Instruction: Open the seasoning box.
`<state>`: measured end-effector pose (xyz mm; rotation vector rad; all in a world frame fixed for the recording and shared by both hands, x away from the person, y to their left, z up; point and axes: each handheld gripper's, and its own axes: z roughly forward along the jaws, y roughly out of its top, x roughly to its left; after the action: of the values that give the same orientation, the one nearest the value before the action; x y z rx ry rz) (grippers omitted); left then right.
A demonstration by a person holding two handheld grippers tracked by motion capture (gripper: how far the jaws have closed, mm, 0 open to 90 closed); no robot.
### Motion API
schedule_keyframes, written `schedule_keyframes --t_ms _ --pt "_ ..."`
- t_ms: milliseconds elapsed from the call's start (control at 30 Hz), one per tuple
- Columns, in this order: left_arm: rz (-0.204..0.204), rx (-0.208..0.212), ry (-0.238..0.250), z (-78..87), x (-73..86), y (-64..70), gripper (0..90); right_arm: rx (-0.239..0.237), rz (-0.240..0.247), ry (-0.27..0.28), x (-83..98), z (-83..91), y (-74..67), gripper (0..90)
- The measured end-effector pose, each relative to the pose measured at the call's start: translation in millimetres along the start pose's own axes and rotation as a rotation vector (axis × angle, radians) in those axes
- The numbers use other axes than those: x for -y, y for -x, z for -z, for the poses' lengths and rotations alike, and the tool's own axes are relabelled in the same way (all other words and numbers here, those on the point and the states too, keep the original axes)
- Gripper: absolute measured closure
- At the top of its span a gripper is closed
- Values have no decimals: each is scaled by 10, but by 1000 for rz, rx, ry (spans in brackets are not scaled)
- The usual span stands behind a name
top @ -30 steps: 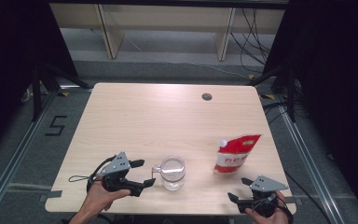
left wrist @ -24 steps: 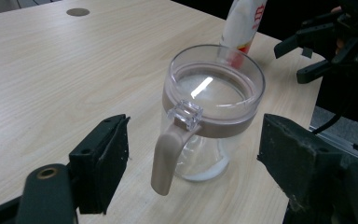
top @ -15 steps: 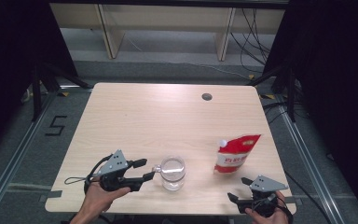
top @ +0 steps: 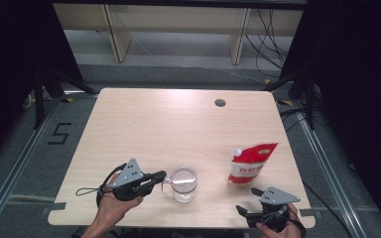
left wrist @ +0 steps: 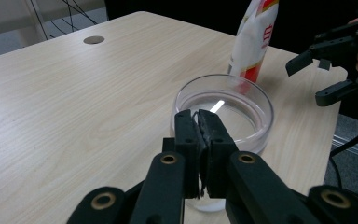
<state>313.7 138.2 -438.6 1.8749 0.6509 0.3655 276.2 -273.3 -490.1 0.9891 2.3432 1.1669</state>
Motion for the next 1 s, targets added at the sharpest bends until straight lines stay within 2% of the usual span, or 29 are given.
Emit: schedule_keyframes --t_ms 67,133,200,233,267,333,400,467,500,533,600,667,700,733,767,800,833,867,900,933,1000 --pt "8 -15 -4 -43 11 -7 864 -9 -8 -3 -5 3 -8 231" --pt "28 -16 -5 -78 30 5 866 -30 1 14 -18 10 -35 294" --pt "2 -23 -17 -103 44 -8 866 -31 9 16 -24 6 -34 299" --pt "6 -16 -9 -117 51 -13 870 -13 25 33 -50 14 -61 326" --pt "27 -28 -20 -113 57 -1 870 -13 25 33 -50 14 -61 326" --pt "28 -27 -20 -115 59 -2 872 -13 33 48 -73 8 -85 329" --pt "18 -33 -21 -113 61 0 877 -41 36 45 -96 -21 -129 330" --pt "21 -33 -17 -115 65 1 877 -43 45 44 -101 -29 -131 329" --pt "23 -33 -14 -117 68 0 877 -39 41 52 -105 -29 -144 323" --pt "32 -35 -11 -118 72 5 879 -60 20 63 -117 -47 -171 261" --pt "18 -37 -11 -115 71 -2 879 -60 30 74 -123 -56 -167 232" --pt "12 -40 -11 -114 74 -2 881 -96 -13 118 -156 -86 -206 191" --pt "14 -41 -10 -114 75 -2 881 -96 -13 118 -156 -86 -206 191" --pt "14 -41 -9 -115 79 -4 882 -103 -40 118 -165 -77 -235 191" --pt "14 -41 -8 -116 81 -7 883 -105 -6 149 -184 -94 -224 194" --pt "10 -36 -7 -117 85 -16 883 -120 -11 152 -197 -108 -252 210" --pt "8 -34 -7 -117 88 -20 883 -123 6 151 -212 -117 -262 246" --pt "5 -36 -8 -115 92 -21 884 -142 14 153 -227 -132 -273 306" --pt "6 -36 -8 -115 95 -21 886 -136 17 154 -254 -143 -292 353" --pt "11 -36 -8 -115 97 -20 886 -136 17 154 -254 -143 -292 353" --pt "8 -35 -7 -114 97 -21 886 -153 4 145 -282 -169 -335 431"
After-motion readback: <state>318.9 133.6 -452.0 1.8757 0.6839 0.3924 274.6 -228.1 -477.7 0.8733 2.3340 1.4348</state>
